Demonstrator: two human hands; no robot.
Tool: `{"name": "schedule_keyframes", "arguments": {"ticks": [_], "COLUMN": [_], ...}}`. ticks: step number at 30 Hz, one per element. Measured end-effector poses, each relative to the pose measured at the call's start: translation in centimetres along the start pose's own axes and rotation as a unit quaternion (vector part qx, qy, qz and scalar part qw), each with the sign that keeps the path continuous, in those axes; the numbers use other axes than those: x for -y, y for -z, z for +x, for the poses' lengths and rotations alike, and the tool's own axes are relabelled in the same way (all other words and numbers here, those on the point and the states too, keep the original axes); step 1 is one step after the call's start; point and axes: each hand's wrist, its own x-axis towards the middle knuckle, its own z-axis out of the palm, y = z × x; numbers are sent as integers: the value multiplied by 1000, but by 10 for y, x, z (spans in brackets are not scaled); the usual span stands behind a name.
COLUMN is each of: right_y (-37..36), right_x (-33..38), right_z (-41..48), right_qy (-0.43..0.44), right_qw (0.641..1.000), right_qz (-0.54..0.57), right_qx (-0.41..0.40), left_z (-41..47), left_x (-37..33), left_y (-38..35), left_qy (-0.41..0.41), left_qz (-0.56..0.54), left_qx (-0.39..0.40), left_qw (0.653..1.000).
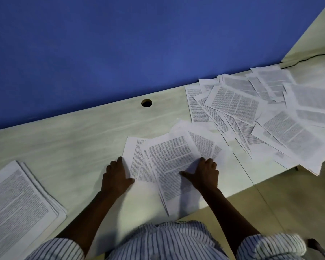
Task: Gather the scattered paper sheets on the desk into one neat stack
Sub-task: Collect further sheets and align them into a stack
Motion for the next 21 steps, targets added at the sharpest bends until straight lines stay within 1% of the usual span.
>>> {"name": "schedule_keyframes", "arguments": {"ticks": [2, 4, 5, 7, 8, 9, 10, 12, 15, 19, 21], "right_y": [1, 2, 2, 3, 3, 3, 2, 1, 1, -4, -4], "right_x": [-1, -5, -8, -14, -15, -15, -14, -10, 0, 6, 5], "right_z": [1, 2, 3, 5, 5, 5, 5, 6, 4, -1, 2], "right_qy": [20, 27, 22, 0, -8, -13, -17, -17, 8, 25, 33], "right_qw": [1000, 998, 996, 989, 986, 985, 985, 986, 989, 987, 984], "right_qz": [8, 53, 86, 147, 164, 172, 173, 163, 148, 153, 164], "right_qx": [6, 12, 12, 6, -1, -5, -5, 3, 17, 46, 66], "left_z": [6, 3, -3, -20, -29, -40, -48, -59, -48, -30, -30], "left_x": [-3, -9, -15, -30, -38, -45, -51, -59, -67, -70, -68], "left_y": [1, -3, -5, -12, -15, -18, -22, -23, -17, -11, -10], "left_qy": [-7, 18, 51, 151, 205, 246, 270, 264, 225, 155, 144], "left_qz": [39, 64, 38, -79, -142, -183, -209, -262, -334, -347, -334], "left_qx": [-62, -125, -155, -190, -182, -155, -123, -79, -66, -54, -73], "left_qw": [997, 990, 986, 967, 951, 939, 932, 925, 913, 923, 929]}}
